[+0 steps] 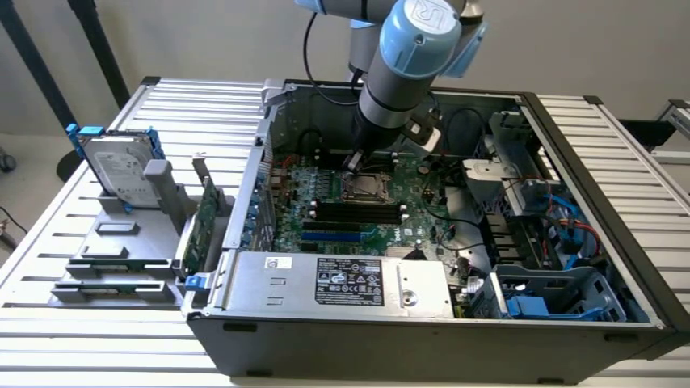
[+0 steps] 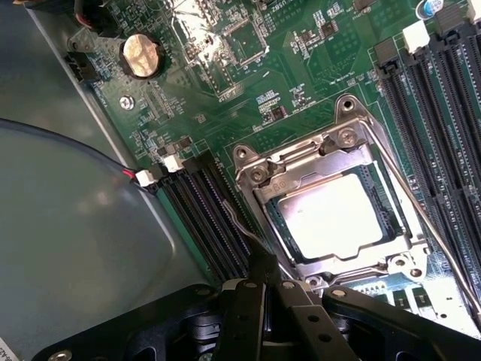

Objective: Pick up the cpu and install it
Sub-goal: 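Install the first cpu locking lever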

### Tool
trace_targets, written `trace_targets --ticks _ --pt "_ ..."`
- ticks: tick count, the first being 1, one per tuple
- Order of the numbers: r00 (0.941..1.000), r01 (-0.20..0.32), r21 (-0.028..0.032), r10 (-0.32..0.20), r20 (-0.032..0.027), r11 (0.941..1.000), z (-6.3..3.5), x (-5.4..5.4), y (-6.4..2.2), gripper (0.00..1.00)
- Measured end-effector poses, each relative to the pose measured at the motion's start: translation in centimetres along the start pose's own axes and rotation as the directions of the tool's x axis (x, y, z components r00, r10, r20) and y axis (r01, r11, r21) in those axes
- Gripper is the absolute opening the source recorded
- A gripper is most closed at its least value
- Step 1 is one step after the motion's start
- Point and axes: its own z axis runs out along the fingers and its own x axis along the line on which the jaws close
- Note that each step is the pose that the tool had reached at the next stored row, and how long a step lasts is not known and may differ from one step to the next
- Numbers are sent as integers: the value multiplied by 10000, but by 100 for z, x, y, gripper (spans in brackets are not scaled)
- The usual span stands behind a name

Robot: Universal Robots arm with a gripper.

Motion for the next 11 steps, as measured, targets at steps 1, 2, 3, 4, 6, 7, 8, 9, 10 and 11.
trace_targets --ticks 1,2,3,4,6,7,8,9,10,11 --pt "10000 0 0 0 1 10000 0 0 0 11" --pt "10000 0 0 0 1 10000 0 0 0 11" --pt "10000 -1 0 1 2 10000 0 0 -1 11" --pt "10000 -1 0 1 1 10000 0 0 -1 11" --pt "10000 -1 0 1 3 10000 0 0 0 11" --pt "10000 -2 0 2 3 10000 0 0 0 11" --pt "10000 -2 0 2 2 10000 1 0 0 11" --pt "10000 -2 -1 2 2 10000 2 0 1 11" --pt "10000 -2 0 2 2 10000 2 1 2 11" --pt "10000 -2 0 2 2 10000 3 1 4 11"
